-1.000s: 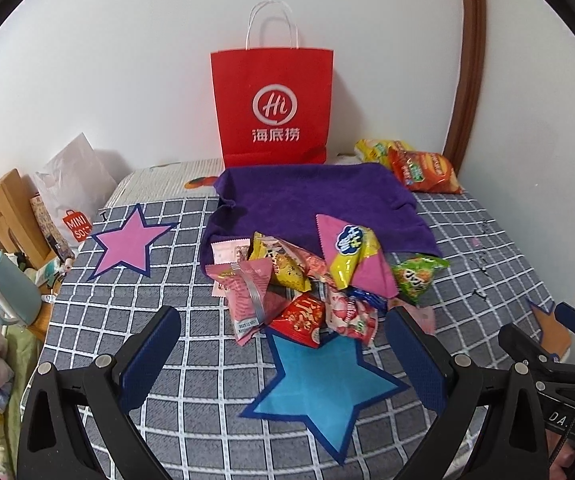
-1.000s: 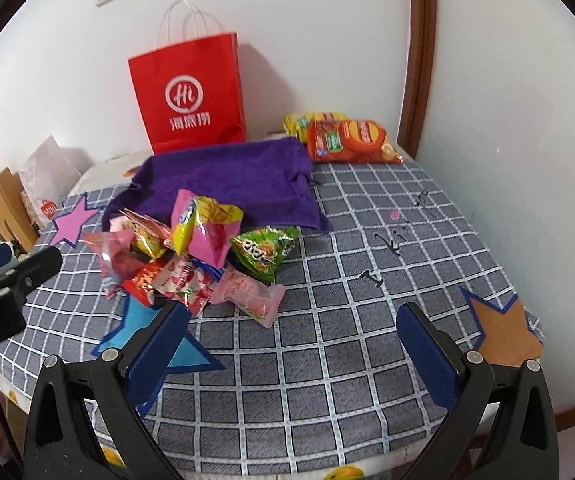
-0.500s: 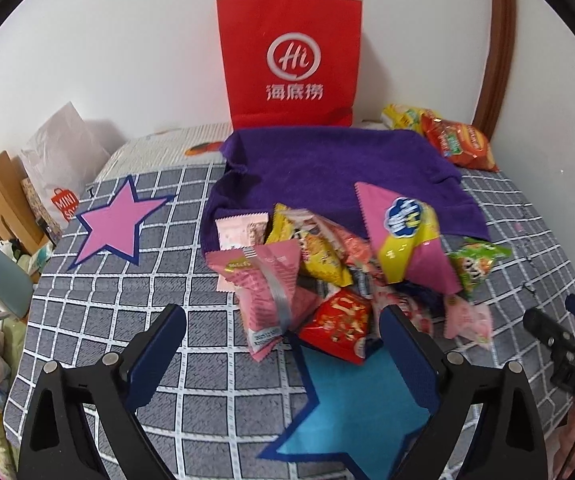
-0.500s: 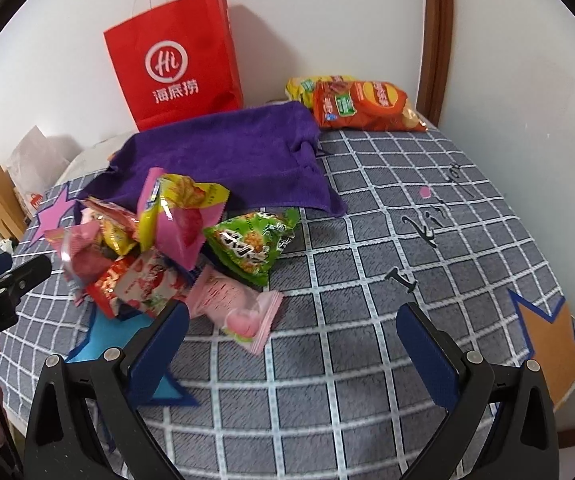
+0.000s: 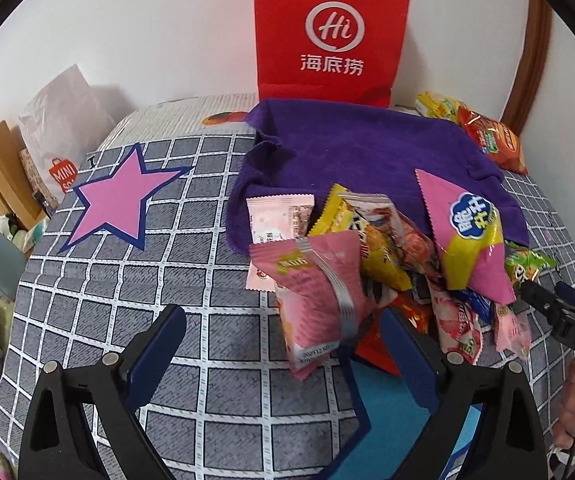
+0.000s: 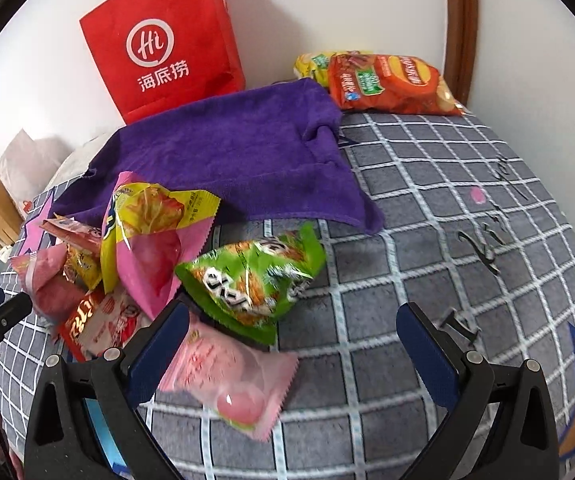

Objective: Organize snacks
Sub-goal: 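Grasp the pink rice-cracker packet with left tool while right grasps green snack bag, then carry the pink packet with left tool while right carries green bag over towel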

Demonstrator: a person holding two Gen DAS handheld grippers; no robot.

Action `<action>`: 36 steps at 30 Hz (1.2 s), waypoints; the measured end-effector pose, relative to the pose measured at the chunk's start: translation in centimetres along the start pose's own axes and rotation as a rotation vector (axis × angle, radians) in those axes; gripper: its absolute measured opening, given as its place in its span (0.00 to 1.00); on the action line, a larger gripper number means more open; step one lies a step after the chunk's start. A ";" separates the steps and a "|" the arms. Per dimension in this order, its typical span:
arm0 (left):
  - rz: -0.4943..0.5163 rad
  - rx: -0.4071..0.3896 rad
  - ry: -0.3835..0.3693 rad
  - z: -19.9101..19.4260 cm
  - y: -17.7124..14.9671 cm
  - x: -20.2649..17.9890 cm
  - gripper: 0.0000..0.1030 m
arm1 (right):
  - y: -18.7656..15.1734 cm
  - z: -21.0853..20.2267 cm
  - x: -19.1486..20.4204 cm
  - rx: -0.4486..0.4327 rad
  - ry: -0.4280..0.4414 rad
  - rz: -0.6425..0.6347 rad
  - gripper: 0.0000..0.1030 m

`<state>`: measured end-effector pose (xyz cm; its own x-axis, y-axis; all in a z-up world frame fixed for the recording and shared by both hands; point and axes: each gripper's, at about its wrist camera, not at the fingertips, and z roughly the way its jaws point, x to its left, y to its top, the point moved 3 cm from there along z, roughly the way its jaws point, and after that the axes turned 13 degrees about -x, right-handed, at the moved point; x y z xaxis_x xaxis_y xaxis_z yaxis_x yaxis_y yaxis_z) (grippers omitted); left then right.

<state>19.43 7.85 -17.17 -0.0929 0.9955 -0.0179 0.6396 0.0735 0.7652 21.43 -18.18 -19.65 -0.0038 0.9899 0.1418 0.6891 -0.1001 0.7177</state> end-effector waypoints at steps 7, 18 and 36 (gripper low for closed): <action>-0.006 0.005 -0.003 1.1 0.1 0.4 0.94 | -0.3 2.4 1.1 0.020 0.023 -0.027 1.00; 0.024 0.030 0.002 3.4 0.4 -0.9 0.94 | -0.1 4.0 1.5 0.013 0.058 -0.047 0.66; 0.011 0.006 -0.046 1.3 1.3 -0.8 0.43 | 1.5 0.3 1.1 -0.049 0.027 -0.073 0.63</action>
<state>21.30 7.23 -16.99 -0.0510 0.9979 -0.0392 0.6452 0.0629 0.7614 22.72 -17.21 -18.61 -0.0728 0.9917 0.1060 0.6499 -0.0334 0.7593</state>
